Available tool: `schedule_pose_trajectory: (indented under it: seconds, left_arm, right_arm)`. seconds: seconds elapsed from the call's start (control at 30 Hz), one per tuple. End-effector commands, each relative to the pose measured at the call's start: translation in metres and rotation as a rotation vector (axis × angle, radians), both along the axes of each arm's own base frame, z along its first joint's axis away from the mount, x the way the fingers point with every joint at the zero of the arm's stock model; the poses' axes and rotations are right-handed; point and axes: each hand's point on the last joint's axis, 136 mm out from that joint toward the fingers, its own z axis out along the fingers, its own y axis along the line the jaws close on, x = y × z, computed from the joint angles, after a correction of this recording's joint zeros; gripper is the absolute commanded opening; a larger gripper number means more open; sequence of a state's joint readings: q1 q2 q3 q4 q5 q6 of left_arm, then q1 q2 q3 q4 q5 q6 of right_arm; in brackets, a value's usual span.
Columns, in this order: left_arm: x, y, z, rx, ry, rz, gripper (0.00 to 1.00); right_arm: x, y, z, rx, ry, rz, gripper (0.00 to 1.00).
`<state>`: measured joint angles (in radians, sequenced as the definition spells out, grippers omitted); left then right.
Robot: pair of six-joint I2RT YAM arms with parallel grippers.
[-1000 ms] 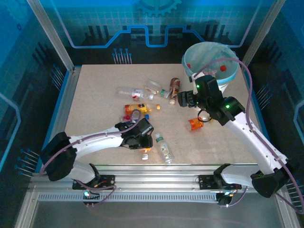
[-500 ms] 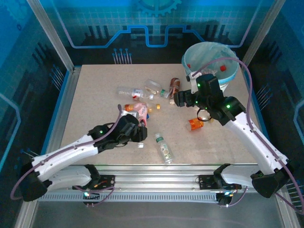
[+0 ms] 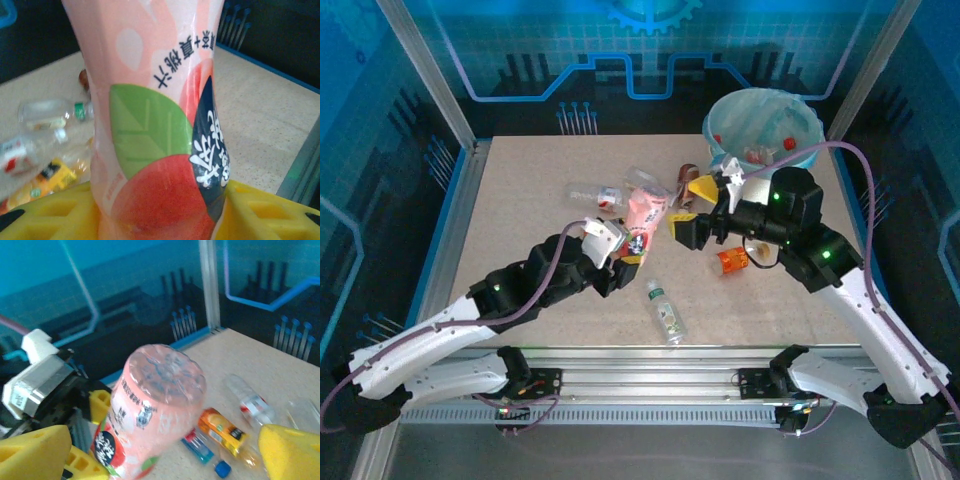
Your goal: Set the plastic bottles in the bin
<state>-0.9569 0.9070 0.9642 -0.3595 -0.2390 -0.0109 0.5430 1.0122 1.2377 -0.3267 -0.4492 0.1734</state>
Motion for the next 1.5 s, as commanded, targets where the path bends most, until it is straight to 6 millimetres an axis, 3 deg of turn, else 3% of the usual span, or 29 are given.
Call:
schedule_pose_trajectory:
  seconds: [0.0, 0.27, 0.6, 0.8, 1.07, 1.17, 1.3, 1.47]
  left_arm:
    - [-0.018, -0.019, 0.036, -0.021, -0.163, -0.188, 0.55]
    - [-0.032, -0.032, 0.047, -0.066, -0.210, -0.295, 0.56]
    - [-0.039, -0.036, 0.048, -0.067, -0.223, -0.346, 0.56]
    - [-0.040, -0.035, 0.047, -0.065, -0.219, -0.347, 0.58]
    - [-0.029, -0.030, 0.047, -0.063, -0.259, -0.281, 0.61]
    - [-0.021, -0.026, 0.052, -0.066, -0.286, -0.233, 0.75]
    - [-0.003, -0.008, 0.066, -0.093, -0.350, -0.080, 0.89]
    - [0.014, 0.030, 0.077, -0.147, -0.438, 0.141, 0.97]
  right_arm:
    - [-0.020, 0.009, 0.018, 0.044, -0.089, 0.130, 0.99]
    - [-0.036, 0.018, 0.020, 0.050, -0.074, 0.250, 0.98]
    - [-0.059, 0.027, 0.023, 0.057, -0.083, 0.404, 0.82]
    - [-0.060, 0.030, 0.025, 0.042, -0.090, 0.410, 0.70]
    - [-0.043, 0.027, 0.027, 0.015, -0.086, 0.307, 0.59]
    - [-0.037, 0.026, 0.030, 0.005, -0.083, 0.273, 0.58]
    - [-0.021, 0.016, 0.040, -0.025, -0.095, 0.144, 0.58]
    - [0.017, -0.018, 0.065, -0.077, -0.159, -0.174, 0.59]
